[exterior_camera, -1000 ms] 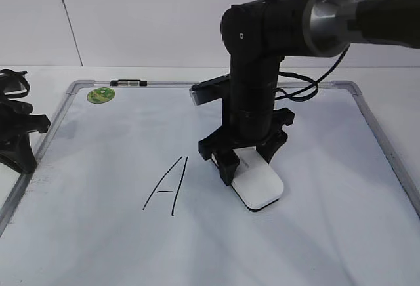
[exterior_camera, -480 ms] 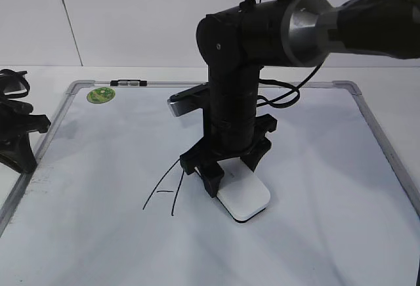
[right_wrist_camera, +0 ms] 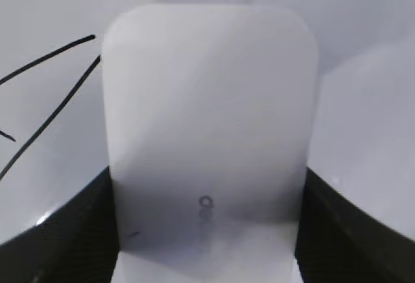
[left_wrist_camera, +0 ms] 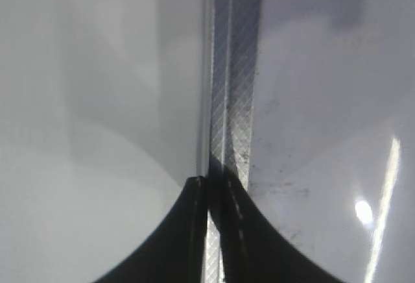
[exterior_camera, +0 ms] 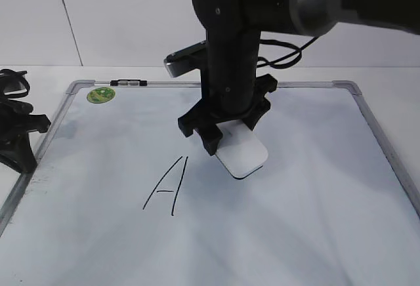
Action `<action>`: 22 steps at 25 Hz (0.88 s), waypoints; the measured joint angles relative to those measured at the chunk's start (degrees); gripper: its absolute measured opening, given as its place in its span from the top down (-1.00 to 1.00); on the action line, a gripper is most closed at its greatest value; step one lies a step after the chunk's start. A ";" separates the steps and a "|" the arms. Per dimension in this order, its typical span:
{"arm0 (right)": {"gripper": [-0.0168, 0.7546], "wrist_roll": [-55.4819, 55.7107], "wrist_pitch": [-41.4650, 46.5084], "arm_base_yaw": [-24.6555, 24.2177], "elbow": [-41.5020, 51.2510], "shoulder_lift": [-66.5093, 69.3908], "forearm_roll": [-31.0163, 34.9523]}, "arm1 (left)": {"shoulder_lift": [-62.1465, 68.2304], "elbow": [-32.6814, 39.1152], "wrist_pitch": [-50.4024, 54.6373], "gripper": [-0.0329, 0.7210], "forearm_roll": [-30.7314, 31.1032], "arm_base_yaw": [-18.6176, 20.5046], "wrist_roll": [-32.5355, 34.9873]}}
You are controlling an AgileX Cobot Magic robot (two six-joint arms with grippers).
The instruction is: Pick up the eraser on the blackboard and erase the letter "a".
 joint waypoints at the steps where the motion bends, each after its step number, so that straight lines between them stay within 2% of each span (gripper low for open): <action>1: -0.49 0.12 0.12 0.00 -0.09 -0.71 -0.58 | 0.00 0.00 0.00 0.84 0.00 0.00 0.00; 11: -0.49 8.07 0.34 -0.32 -0.30 -6.57 -10.69 | 0.00 0.00 0.00 0.84 0.00 0.00 0.00; 22: -0.49 15.32 1.24 -0.64 0.06 -21.50 -18.71 | 0.00 0.00 -0.11 0.84 0.00 0.00 0.00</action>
